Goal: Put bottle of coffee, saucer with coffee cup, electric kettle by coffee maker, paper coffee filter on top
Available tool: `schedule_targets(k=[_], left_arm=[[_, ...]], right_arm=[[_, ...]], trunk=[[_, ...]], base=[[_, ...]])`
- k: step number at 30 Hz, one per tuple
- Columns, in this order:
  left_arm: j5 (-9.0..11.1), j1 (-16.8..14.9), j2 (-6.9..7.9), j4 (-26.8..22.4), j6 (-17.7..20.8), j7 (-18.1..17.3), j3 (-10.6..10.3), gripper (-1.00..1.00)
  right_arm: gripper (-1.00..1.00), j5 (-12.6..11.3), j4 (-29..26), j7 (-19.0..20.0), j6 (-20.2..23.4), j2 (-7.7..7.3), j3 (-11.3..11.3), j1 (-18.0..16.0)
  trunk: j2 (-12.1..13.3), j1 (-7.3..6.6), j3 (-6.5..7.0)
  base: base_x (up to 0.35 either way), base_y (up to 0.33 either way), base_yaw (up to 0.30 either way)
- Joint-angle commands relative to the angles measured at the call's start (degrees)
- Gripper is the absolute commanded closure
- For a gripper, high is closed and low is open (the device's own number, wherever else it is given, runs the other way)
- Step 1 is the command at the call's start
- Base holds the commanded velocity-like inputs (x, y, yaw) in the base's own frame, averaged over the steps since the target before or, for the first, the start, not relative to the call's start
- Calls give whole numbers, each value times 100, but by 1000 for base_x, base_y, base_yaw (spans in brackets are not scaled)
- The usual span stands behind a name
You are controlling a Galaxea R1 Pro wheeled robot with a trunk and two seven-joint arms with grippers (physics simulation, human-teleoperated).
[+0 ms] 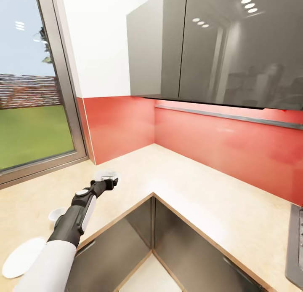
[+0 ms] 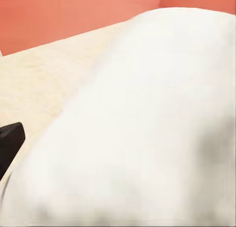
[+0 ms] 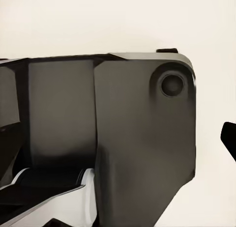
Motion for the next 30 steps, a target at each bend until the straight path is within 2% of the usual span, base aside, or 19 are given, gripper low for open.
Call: schedule_targets(k=[1, 5, 11, 13, 15, 16, 17, 20, 22, 24, 25, 26, 28, 29, 30], left_arm=[[-12, -2, -2, -6, 32, -46, -61, 100], [-12, -2, 5, -6, 27, -46, -88, 100], [-12, -2, 27, -23, 18, -59, -92, 100], [-12, 4, 40, -124, 12, -208, -87, 100], [-12, 10, 55, -266, -1, -608, -70, 100], [-17, 14, 63, -329, -10, -890, -57, 100], [-29, 26, 80, -415, -21, -1338, -44, 100], [-32, 156, 174, -625, -30, -2166, -36, 100], [-28, 277, 236, -796, -24, -2578, -44, 100], [-38, 406, 259, -932, -15, -2847, -67, 100], [-42, 513, 266, -1011, -5, -2966, -87, 100], [-48, 816, 276, -1110, -3, -3236, -104, 100], [-64, 1127, 286, -1126, -30, -3573, -86, 100], [-76, 1436, 292, -1130, -58, -3729, -70, 100], [-82, 1605, 295, -1131, -85, -3770, -63, 100]], right_arm=[[-100, -35, 6, 8, -22, -5, -1, -2], [-100, -35, 7, 7, -21, -7, -3, -2], [-100, -35, 7, 7, -22, -7, 5, -2], [-100, -35, 7, 7, -22, -7, 6, -2], [-100, -35, 7, 7, -22, -7, 6, -2], [-100, -35, 7, 7, -22, -7, 6, -2], [-100, -35, 7, 7, -22, -5, 6, -2], [-100, -35, 7, 7, -22, 0, 10, -2], [-100, -35, 7, 7, -22, 0, 13, -2], [-100, -35, 7, 7, -22, 1, 14, -2], [-100, -35, 7, 7, -22, 2, 14, -2], [-100, -35, 7, 7, -22, 2, 15, -2], [-100, -35, 7, 7, -22, 2, 15, -2], [-100, -35, 7, 7, -22, 2, 15, -2], [-100, -35, 7, 7, -22, 2, 15, -2]], trunk=[[-5, -1, -3], [-5, -1, -3], [-5, -1, -3], [-5, -1, -3], [-5, -1, -3], [-5, -1, -3], [-5, -1, -3], [-5, -1, -3], [-5, -1, -3], [-5, -1, -3], [-5, -1, -3], [-5, -1, -3], [-5, -1, -3], [-5, -1, -3], [-5, -1, -3]], base=[[-285, -158, 0], [-281, -166, 63], [-282, -160, 243], [-288, -140, 272], [-290, -136, 274], [-291, -134, 275], [-291, -133, 276], [-291, -132, 276], [-291, -132, 276], [-291, -132, 276], [-292, -132, 276], [-285, -130, 276], [-282, -129, 276], [-280, -129, 276], [-280, -129, 276]])
